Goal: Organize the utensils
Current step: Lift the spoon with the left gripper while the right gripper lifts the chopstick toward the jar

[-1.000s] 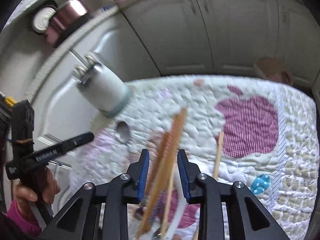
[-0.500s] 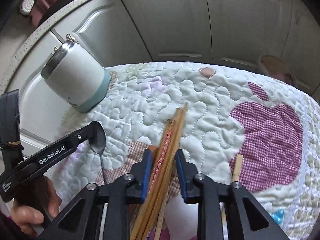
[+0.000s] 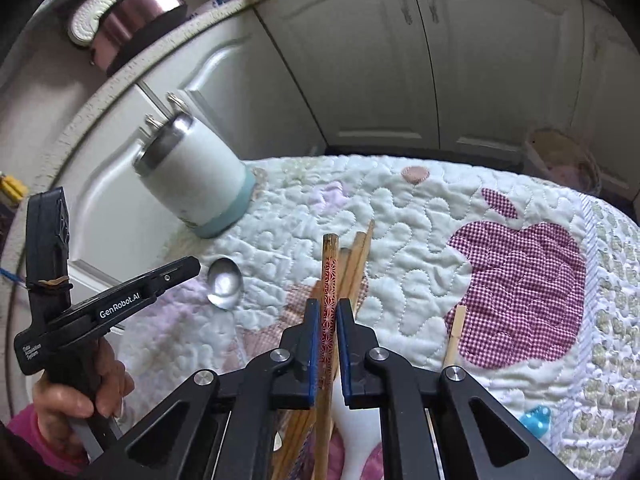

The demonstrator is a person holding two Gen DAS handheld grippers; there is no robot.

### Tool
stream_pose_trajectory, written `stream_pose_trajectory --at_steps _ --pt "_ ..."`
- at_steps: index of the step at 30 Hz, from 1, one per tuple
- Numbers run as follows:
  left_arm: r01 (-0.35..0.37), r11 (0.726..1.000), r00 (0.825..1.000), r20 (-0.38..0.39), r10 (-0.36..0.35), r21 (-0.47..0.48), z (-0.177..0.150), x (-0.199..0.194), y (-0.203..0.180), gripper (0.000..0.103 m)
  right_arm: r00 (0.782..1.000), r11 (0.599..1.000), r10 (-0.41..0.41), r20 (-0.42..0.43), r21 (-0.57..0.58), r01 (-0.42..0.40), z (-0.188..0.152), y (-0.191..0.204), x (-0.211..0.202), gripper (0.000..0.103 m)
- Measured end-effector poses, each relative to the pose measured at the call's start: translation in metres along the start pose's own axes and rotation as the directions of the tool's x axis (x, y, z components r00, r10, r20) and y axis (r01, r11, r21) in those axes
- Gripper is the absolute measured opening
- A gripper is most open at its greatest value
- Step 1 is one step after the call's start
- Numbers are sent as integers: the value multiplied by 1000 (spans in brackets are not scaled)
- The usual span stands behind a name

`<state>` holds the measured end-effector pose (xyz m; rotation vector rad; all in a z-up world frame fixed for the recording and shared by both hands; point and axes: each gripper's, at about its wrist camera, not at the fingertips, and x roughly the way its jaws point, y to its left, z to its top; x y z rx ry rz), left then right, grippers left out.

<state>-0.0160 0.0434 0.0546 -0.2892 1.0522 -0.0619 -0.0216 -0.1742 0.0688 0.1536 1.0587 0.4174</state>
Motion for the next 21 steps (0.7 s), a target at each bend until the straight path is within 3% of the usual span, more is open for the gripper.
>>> stream_pose_trajectory --at_steps 7,11,12,13,15,19,21 --pt "28 997 999 43 -32 78 8 -38 -4 0 998 999 41 42 13 -42 -1 6 -27 8" --pt "27 999 999 -17 -28 -22 8 -20 10 2 998 999 39 46 15 -40 -4 9 -32 8" --pt "32 998 999 -31 -33 -48 5 -16 14 8 998 999 40 45 17 -40 -4 9 -30 8" --pt "33 996 998 -49 -38 -83 4 -6 18 23 998 999 39 43 17 -40 -6 9 -30 8" --pt "34 991 997 -62 -42 -129 1 6 23 40 999 999 36 34 15 -36 -8 8 -30 8" --pt "23 978 995 -90 -42 -208 -1 33 27 41 999 999 29 24 25 -29 -12 4 -28 8" --pt "18 976 998 -51 -30 -218 0 35 24 41 999 999 28 23 31 -29 -12 3 -28 8"
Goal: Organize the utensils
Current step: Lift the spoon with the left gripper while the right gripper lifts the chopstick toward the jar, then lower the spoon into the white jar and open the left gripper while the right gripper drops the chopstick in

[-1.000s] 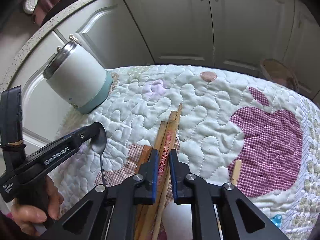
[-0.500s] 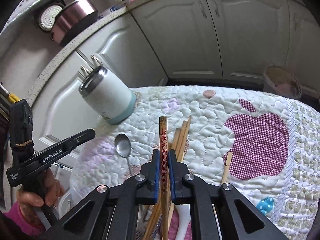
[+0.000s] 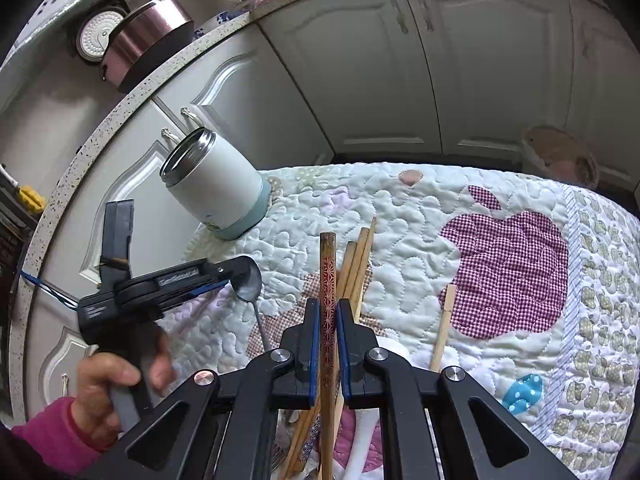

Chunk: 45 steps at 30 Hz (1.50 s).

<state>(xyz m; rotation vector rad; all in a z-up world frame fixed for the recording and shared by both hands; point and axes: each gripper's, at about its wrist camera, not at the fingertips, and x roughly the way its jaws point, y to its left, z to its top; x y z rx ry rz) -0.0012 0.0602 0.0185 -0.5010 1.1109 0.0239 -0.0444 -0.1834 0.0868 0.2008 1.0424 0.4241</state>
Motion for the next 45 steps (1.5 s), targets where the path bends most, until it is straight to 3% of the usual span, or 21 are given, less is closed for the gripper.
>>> stream_pose_trajectory --at_steps 2,3,4,7,11,19,30,37,45 --pt "5 1000 1000 -12 -5 29 0 5 -8 37 1000 1000 1 -1 -5 -1 0 2 0 8" --pt "4 999 1000 -12 -3 45 0 7 -11 14 1000 1000 2 -2 -8 -2 0 2 0 7" --pt "21 998 1000 -25 -19 51 -1 10 -13 8 1000 1000 3 -4 -11 -3 0 4 0 7" --pt "22 996 999 -28 -20 85 -5 7 -19 2 1000 1000 9 -3 -14 -9 1 7 -1 8" --pt "38 993 999 -16 -37 115 -7 -19 -19 2 1000 1000 14 6 -28 -14 2 12 -7 8" --pt "35 966 989 128 -70 256 5 -115 -34 1 997 997 45 56 -64 -42 11 30 -29 8" --pt "19 949 976 198 -85 315 28 -182 -38 1 989 982 72 131 -180 -47 41 80 -61 7" --pt "0 946 951 294 -100 323 62 -236 -46 1 972 968 96 216 -247 -40 85 114 -91 7" --pt "-122 948 917 398 -6 294 115 -252 -43 1 937 954 85 338 -300 22 148 161 -111 7"
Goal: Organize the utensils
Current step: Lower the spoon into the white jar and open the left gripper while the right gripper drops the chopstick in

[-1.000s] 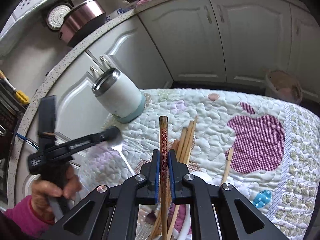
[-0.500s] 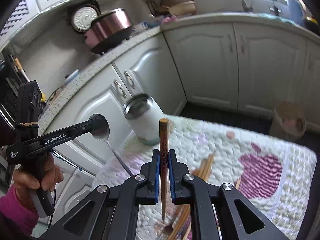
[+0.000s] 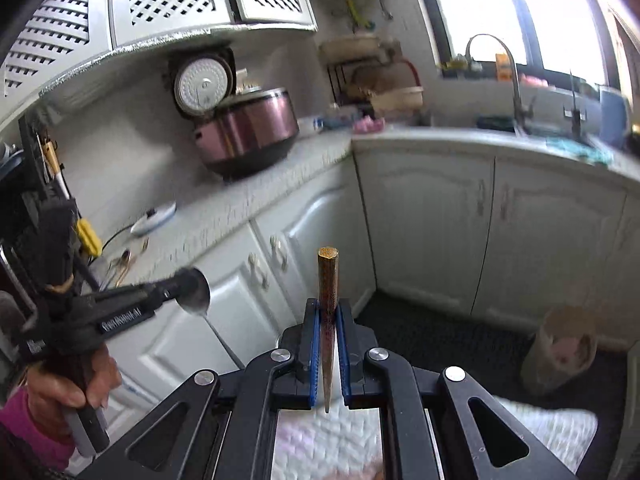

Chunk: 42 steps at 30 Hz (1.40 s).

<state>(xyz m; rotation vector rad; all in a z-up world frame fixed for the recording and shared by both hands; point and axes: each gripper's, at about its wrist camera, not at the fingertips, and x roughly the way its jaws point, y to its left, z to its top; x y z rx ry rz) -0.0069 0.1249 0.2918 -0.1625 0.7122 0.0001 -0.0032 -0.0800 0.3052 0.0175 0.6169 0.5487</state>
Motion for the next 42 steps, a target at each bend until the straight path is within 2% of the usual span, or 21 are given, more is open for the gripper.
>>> stream_pose_trajectory --at_steps 7,13,22,27,31,32,34,35,37,39,42 --pt "-119 993 992 32 118 24 21 38 12 1 1000 1000 11 20 -12 -11 37 15 40 7" --pt "-159 987 987 -7 159 25 12 87 15 1 997 1000 13 -71 -15 -14 26 19 99 7" --pt "-164 986 981 -101 165 16 -17 137 15 1 974 999 17 -224 31 -11 -15 -1 165 8" --pt "-143 990 981 -136 139 -16 -23 146 19 1 964 997 40 -264 80 -19 -26 -15 180 7" --pt "-125 992 983 -138 120 -25 -24 144 18 2 963 993 58 -264 115 -29 -30 -21 178 8" --pt "-120 992 983 -142 115 -26 -25 143 18 3 963 992 63 -263 127 -30 -31 -23 176 12" --pt "-110 993 984 -147 105 -30 -27 139 18 11 964 991 61 -258 135 -27 -33 -24 171 19" --pt "-106 994 985 -142 100 -34 -28 136 18 16 964 991 60 -258 134 -26 -35 -24 168 19" --pt "-98 994 988 -127 92 -45 -31 128 18 31 963 991 56 -264 128 -22 -37 -23 163 20" --pt "-93 994 989 -120 85 -57 -34 120 19 40 961 992 53 -270 128 -19 -42 -24 155 20" --pt "-85 995 991 -108 79 -55 -40 107 18 43 961 991 54 -272 131 -19 -52 -24 142 22"
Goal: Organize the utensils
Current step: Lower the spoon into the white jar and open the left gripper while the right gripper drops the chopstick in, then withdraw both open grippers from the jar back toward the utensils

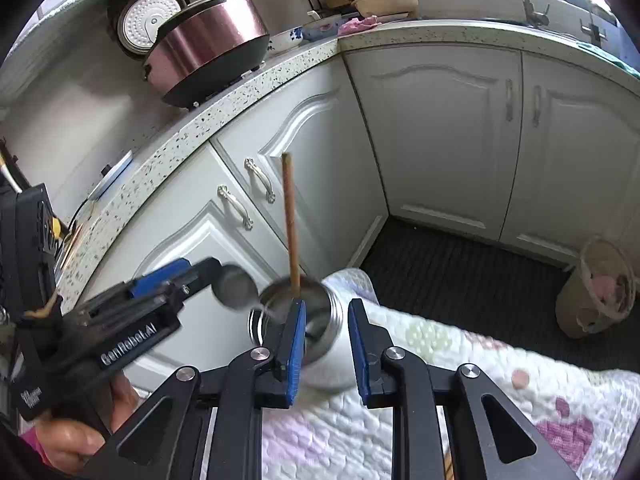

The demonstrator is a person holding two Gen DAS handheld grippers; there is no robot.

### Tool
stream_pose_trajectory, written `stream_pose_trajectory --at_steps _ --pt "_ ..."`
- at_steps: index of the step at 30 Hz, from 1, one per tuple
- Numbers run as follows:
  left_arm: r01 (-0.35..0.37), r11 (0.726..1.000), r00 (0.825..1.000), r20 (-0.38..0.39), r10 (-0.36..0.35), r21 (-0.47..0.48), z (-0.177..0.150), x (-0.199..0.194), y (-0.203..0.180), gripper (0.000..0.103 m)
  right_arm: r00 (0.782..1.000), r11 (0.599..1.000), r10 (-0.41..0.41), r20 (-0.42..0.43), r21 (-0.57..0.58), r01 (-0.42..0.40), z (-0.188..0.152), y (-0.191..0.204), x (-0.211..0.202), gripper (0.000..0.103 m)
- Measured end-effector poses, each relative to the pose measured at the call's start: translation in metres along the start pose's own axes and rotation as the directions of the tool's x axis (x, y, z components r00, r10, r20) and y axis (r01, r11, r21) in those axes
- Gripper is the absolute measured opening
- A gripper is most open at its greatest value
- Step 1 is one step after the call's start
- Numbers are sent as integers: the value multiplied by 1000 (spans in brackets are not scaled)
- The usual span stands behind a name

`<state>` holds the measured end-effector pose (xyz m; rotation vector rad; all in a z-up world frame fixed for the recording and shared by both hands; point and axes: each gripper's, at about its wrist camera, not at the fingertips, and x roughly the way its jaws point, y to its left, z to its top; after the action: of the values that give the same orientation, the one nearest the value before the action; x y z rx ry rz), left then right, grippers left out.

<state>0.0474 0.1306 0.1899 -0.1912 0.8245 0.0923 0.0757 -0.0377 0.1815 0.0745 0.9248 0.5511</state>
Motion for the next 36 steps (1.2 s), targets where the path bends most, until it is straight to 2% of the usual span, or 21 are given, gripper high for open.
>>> stream_pose_trajectory --at_steps 1,3,4,8,17,24,31,36 --pt "-4 1000 1000 6 3 7 -2 -4 -1 43 1000 1000 -2 2 3 2 -6 -1 -5 25" --pt "-12 1000 1000 16 12 27 -9 -13 -4 43 1000 1000 -18 12 6 18 -16 -2 -15 36" --pt "-12 999 1000 17 12 31 -12 -16 -5 43 1000 1000 -26 17 3 26 -19 -2 -19 37" --pt "-3 999 1000 18 2 34 -28 -29 -11 43 996 997 -71 45 -6 71 -43 -4 -42 38" --pt "9 998 1000 3 -9 67 -63 -45 -34 43 986 987 -160 34 2 160 -89 -23 -75 39" --pt "35 996 999 -19 -33 84 -87 -52 -52 43 982 982 -186 28 34 185 -121 -38 -95 40" --pt "78 995 994 -77 -73 65 -115 -51 -57 43 975 973 -223 -1 53 223 -156 -58 -113 43" --pt "104 994 983 -157 -98 32 -145 -41 -56 43 971 967 -235 -44 93 238 -184 -76 -114 43"
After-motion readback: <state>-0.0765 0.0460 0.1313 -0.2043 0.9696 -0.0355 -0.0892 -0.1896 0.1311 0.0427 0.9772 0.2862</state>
